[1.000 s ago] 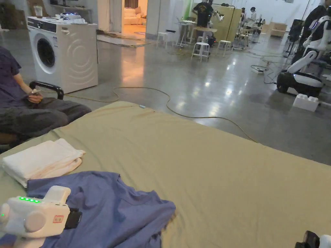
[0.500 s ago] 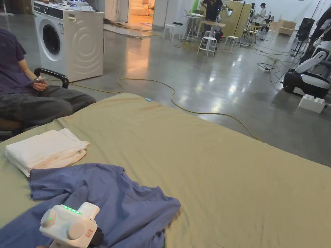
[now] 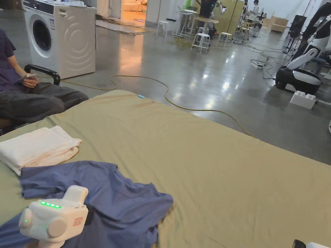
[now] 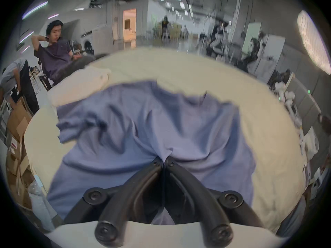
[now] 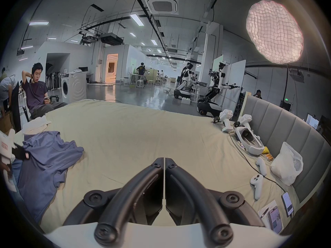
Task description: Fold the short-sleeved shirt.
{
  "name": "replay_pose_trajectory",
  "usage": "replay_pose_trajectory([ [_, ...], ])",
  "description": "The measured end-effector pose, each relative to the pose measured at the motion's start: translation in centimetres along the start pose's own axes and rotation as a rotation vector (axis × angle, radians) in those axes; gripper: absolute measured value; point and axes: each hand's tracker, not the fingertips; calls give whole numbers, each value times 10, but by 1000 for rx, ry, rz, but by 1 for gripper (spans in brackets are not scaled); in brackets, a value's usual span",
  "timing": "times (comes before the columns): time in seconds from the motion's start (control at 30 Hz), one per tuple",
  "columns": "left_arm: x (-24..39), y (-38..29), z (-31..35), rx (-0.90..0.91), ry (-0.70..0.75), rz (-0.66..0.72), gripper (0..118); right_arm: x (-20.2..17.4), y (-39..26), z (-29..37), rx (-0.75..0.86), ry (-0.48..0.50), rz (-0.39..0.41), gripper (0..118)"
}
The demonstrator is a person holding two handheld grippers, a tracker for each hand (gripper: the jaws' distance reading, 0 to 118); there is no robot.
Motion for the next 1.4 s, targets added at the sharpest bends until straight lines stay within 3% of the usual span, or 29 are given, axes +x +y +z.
replay_pose_trajectory([
  [0.3, 57, 81, 77, 281, -100, -110, 0, 19, 11, 11, 49, -11, -49, 2],
  [0.73, 257, 145, 149, 462, -437, -333, 0, 79, 16, 45, 128, -78, -119, 2],
  [0.97, 370, 110, 120, 359, -599, -414, 0, 118, 5, 61, 129, -147, -140, 2],
  [1.23, 463, 12, 75, 122, -727, -563, 1, 153, -21, 69, 78, -210, -159, 2],
  [1.4, 471, -17, 65, 53, -748, -576, 17, 164, -32, 70, 32, -223, -168, 2],
])
